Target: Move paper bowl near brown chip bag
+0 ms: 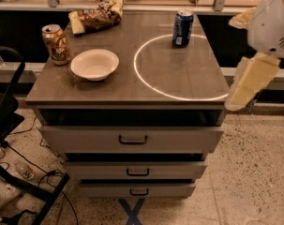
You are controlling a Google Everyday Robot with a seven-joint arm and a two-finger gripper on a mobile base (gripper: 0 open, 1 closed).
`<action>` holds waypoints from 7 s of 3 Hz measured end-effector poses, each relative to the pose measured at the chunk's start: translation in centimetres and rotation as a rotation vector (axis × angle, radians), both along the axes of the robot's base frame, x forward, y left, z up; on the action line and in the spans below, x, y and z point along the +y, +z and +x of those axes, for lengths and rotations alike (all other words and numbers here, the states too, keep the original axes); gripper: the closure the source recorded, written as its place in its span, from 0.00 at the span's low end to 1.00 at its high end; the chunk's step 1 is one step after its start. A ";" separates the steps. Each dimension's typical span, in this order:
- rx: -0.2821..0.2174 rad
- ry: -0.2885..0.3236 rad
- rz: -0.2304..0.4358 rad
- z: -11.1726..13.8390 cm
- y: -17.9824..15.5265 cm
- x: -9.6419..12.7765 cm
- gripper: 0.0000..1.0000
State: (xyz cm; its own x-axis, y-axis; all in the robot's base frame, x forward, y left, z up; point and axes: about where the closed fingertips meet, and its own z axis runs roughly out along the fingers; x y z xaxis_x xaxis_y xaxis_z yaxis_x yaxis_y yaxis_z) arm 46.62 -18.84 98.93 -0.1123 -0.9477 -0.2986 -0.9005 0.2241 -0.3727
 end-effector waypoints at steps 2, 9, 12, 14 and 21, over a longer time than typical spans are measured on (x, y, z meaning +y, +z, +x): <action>-0.224 0.239 0.138 3.3 0.4 5.5 0.00; -0.569 0.529 0.069 19.4 -7.9 24.6 0.00; -0.638 0.574 0.195 20.5 -8.2 28.6 0.00; -0.671 0.572 0.285 20.4 -8.3 30.1 0.34; -0.615 0.565 0.059 27.0 -4.1 22.9 1.00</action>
Offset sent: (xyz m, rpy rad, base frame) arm 0.0522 0.0893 0.0048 0.2044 -0.3328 0.3919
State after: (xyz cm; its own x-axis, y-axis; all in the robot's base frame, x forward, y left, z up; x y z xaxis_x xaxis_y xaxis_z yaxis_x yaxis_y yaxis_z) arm 73.65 4.06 94.82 0.5745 -0.7930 -0.2026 -0.5232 -0.1654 -0.8360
